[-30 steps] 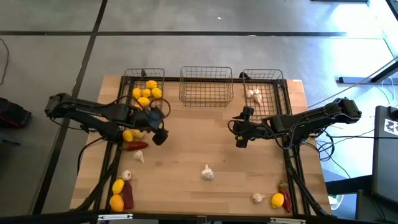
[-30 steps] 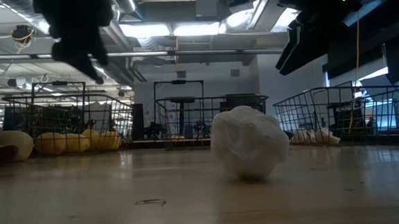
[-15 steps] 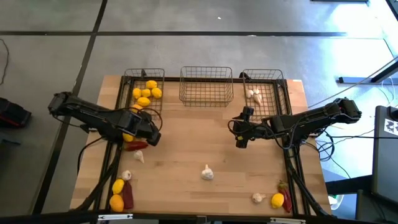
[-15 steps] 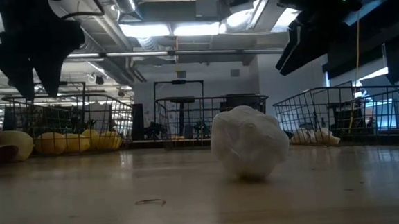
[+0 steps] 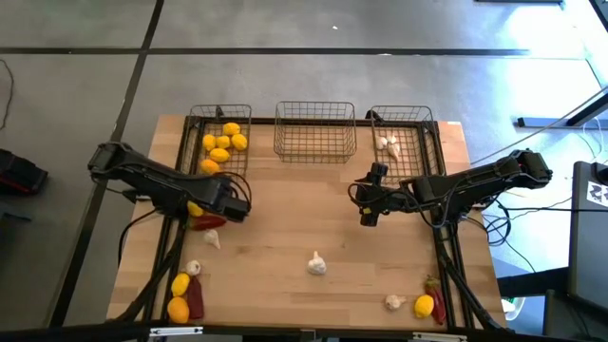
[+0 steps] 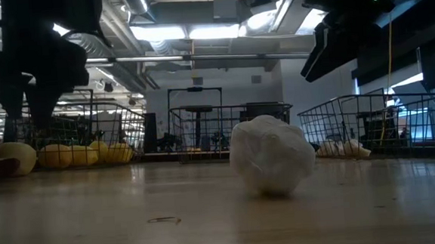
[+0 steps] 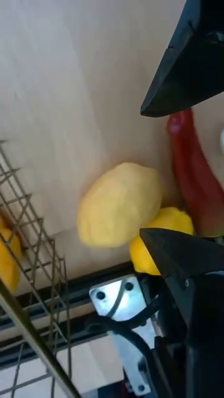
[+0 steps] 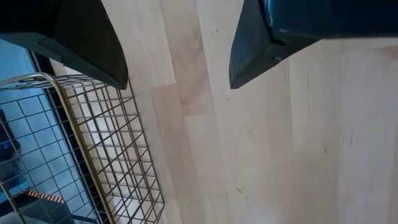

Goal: Sort produce into baskets
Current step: Put the yellow lemon into the left gold wire basket

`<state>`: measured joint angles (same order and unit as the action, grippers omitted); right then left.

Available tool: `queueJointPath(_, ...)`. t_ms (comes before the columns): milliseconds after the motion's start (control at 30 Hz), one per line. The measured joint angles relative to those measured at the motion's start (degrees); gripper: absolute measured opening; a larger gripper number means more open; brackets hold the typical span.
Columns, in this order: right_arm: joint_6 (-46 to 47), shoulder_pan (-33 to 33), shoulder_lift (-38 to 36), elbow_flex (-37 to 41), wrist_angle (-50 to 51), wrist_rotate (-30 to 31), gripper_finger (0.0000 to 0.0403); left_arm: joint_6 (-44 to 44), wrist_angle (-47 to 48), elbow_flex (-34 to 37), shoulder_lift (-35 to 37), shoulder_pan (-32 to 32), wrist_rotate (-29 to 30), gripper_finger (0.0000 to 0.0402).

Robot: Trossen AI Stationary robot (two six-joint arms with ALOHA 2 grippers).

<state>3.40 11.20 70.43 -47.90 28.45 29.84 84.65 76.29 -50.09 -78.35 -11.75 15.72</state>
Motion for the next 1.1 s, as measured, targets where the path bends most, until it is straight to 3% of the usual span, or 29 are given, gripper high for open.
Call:
queueJointPath(233, 0.39, 0.0, 0.0, 0.02, 0.07, -0.5, 0.0276, 1.01, 0.0, 0.0, -4.2, -0.8, 4.85, 0.03)
queueJointPath(600, 0.77, 0.0, 0.0, 0.02, 0.07, -0.96, 0.0276, 8.05, 3.22, 0.09, -6.74, -4.85, 6.46, 0.03)
queueJointPath(933, 0.81, 0.0, 0.0, 0.01, 0.05, -0.96, 0.0276, 16.82, -3.42, 9.1, -6.8, -7.07, 5.99, 0.03)
queueJointPath(1100, 0.79, 0.0, 0.0, 0.02, -0.04, -0.96, 0.0276, 17.27, -3.41, 8.96, -6.8, -6.99, 6.41, 0.03)
